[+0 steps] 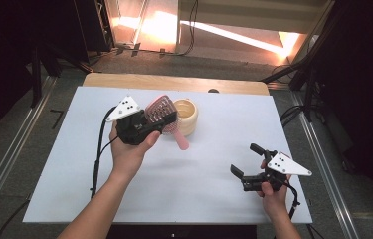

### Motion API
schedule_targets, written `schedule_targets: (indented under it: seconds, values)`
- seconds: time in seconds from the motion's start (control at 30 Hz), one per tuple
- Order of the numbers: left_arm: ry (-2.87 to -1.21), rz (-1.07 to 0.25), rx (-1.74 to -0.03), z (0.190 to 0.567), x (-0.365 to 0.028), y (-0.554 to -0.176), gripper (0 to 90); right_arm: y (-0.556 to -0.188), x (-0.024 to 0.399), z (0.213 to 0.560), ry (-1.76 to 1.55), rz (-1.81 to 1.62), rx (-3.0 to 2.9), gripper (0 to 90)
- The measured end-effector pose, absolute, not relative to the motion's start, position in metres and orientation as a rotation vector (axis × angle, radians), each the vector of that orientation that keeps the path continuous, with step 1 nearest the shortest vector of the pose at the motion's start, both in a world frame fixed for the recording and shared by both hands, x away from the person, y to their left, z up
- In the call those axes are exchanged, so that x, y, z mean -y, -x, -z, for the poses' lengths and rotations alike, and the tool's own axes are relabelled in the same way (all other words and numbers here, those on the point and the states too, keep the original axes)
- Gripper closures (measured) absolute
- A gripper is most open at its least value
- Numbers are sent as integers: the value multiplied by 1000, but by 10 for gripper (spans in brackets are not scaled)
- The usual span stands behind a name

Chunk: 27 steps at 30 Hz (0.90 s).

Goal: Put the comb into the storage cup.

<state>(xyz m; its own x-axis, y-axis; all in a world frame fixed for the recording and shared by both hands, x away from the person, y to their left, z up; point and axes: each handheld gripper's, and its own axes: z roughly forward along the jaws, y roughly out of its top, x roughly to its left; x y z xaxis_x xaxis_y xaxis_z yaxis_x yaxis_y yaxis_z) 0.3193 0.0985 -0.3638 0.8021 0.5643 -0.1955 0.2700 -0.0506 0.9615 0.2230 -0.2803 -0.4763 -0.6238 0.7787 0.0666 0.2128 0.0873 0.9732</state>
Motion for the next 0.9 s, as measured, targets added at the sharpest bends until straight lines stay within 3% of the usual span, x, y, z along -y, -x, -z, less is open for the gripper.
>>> schedule_targets:
  seconds: [0.9]
  values:
    - [-1614,-288,-691,349,-95,-348,635,-207,313,488,-1043,-1529,-1878,0]
